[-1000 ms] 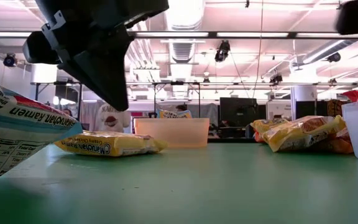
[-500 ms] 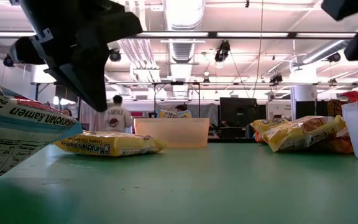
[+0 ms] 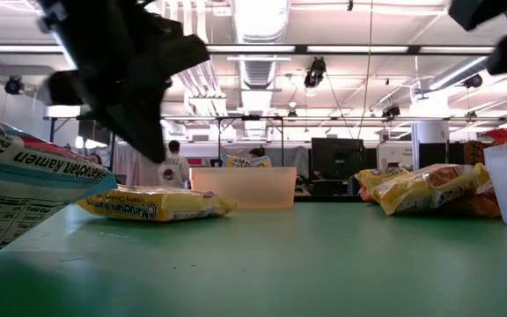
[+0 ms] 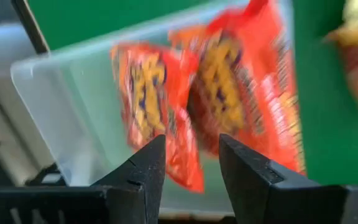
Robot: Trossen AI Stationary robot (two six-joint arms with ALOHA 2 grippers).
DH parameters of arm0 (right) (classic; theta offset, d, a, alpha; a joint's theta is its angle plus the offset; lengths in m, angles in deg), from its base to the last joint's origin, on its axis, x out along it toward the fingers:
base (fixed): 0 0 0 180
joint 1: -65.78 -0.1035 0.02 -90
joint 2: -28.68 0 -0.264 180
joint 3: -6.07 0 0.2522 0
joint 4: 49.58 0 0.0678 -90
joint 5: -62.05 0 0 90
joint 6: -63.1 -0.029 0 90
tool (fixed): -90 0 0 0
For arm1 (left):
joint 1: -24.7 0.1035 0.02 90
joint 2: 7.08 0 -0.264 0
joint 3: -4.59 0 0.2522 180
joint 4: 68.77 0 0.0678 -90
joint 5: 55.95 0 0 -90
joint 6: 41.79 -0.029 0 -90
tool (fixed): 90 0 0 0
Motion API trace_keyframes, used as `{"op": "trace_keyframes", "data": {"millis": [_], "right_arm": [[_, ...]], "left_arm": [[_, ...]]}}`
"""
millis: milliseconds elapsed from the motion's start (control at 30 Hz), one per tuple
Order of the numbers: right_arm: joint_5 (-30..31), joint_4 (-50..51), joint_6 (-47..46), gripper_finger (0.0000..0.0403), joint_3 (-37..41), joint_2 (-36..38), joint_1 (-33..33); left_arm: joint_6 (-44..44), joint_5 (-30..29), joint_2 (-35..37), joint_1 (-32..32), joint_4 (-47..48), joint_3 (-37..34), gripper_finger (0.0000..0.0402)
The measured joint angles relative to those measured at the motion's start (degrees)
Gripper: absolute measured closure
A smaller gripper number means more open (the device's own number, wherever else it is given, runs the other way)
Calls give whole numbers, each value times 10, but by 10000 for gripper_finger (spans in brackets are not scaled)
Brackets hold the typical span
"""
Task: Sort Maruchan noodles
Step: Put the yellow noddle pack into the blue bin
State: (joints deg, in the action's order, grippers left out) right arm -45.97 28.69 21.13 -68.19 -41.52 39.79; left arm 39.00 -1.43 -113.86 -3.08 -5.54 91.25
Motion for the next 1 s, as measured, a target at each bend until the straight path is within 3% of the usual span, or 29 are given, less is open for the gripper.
{"op": "trace_keyframes", "data": {"millis": [233, 333, 667, 1000], "right_arm": [[234, 45, 47, 280, -40, 0, 28], [281, 69, 83, 283, -32, 0, 59], [286, 46, 263, 284, 46, -2, 176], [277, -88, 332, 284, 128, -2, 231]], "left_arm": [[-149, 4, 0, 66, -191, 3, 401], [-195, 18, 0, 93, -286, 2, 401], [-180, 34, 0, 127, -327, 2, 401], [-106, 3, 0, 127, -328, 1, 401]]}}
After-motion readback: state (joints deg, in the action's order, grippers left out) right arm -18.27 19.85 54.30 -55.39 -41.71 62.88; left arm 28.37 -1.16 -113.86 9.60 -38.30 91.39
